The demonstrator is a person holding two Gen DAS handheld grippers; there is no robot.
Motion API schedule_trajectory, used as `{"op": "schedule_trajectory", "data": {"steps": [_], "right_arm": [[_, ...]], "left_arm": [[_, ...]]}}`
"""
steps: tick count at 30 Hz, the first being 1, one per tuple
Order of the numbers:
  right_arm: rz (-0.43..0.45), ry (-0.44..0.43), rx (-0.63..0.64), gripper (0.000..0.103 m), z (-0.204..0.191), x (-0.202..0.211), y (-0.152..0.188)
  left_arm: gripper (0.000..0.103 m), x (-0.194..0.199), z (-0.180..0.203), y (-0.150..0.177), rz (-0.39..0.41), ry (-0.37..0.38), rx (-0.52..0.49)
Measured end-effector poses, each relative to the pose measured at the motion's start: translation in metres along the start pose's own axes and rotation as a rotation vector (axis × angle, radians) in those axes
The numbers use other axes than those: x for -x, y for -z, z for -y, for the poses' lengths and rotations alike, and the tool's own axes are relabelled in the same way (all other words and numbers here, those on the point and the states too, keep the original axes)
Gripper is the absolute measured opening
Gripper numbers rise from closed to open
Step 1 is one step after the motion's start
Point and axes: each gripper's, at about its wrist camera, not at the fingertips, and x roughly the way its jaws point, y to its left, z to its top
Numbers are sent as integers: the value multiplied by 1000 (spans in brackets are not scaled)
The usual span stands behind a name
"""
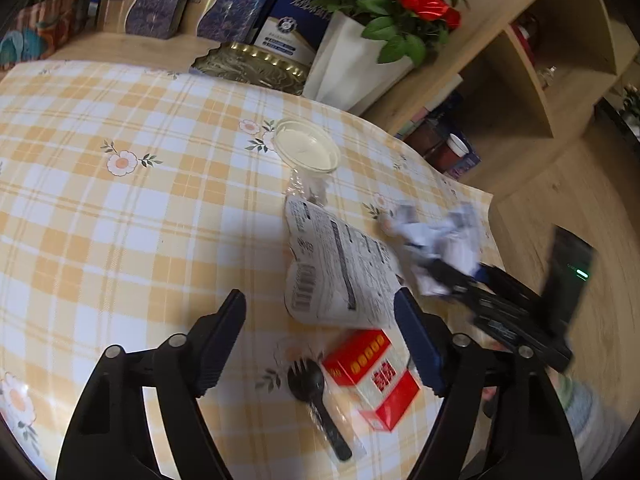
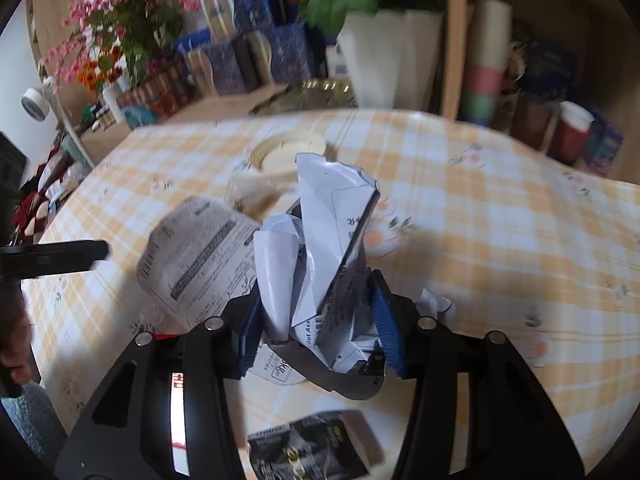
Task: Collect trash
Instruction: 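Grasp the crumpled white paper with the right gripper, then grasp the clear plastic wrapper with the left gripper while the right gripper holds the paper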
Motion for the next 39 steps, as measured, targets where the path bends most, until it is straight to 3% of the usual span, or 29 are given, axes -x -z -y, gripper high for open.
{"op": "schedule_trajectory", "data": {"steps": [3,8,13,15,16,21,27,33,39], "right_arm": [[44,-3,-37,49,7,22,1],[85,-14,-104,49,21,49,12],[93,13,-145,49,35,59,28],[93,7,-181,49,41,60,31],[95,8,-198,49,45,61,33],[99,14,-211,49,47,69,41],[135,31,-205,49,41,92,47],[135,39,-185,49,28,111,57],[127,41,-159,49,6,129,76]], "left_arm": [[73,-15,-7,-8,-34,37,57],[58,-45,-21,-21,-86,99,162],[54,-73,-40,-26,-140,174,302],[44,-80,-42,-25,-163,194,320],[32,-82,-40,-25,-175,197,309],[27,-71,-29,-21,-191,234,275],[25,-22,-3,-28,-75,200,170],[24,45,36,-22,62,75,-2],[24,98,55,7,129,-9,-88]]}}
